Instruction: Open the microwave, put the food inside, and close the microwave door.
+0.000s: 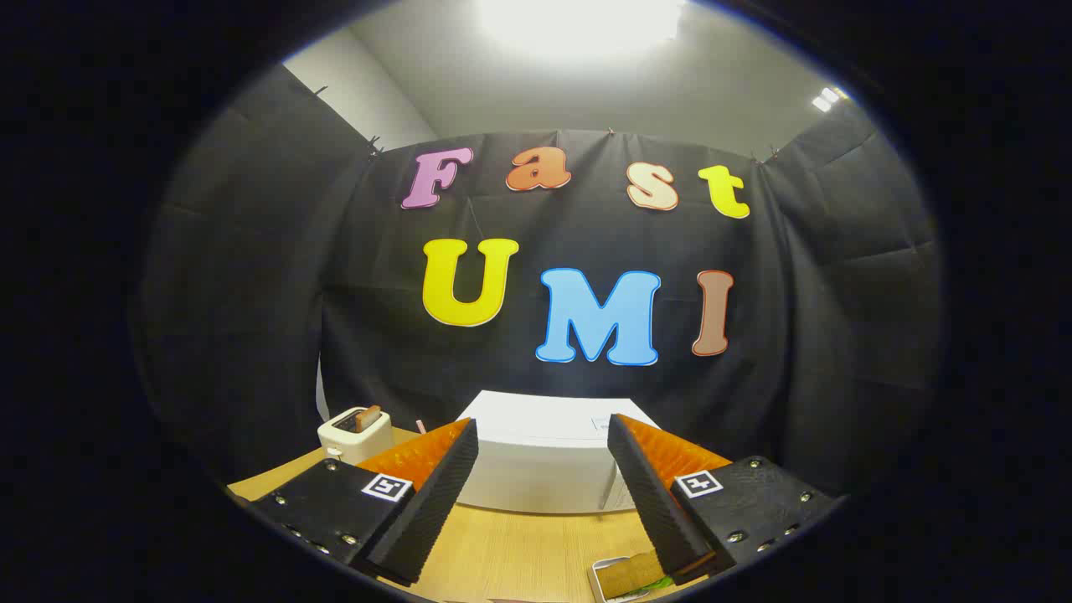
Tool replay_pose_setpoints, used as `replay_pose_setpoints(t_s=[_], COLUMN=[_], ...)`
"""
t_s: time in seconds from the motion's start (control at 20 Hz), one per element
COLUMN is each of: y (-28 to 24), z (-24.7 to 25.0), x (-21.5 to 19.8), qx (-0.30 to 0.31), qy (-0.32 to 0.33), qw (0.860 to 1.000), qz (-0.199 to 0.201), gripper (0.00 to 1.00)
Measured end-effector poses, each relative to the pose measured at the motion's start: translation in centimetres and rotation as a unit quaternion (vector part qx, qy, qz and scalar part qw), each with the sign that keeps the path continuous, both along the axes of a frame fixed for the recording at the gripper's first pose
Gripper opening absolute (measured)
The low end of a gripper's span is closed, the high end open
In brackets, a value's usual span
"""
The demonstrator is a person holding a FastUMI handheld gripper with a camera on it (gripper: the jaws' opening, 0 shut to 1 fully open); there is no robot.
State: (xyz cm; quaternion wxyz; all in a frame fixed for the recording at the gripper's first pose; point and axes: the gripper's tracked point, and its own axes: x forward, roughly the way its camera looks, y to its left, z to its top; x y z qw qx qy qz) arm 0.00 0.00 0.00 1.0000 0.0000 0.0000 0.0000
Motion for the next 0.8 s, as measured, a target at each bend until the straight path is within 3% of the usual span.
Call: replay_pose_setpoints(t_s=[0.8], y=[-0.1], z=[1.0], x=[-0.5], qx=[0.001], qy=[-0.013], qw=[1.000], qz=[-0.004], gripper=[0.99])
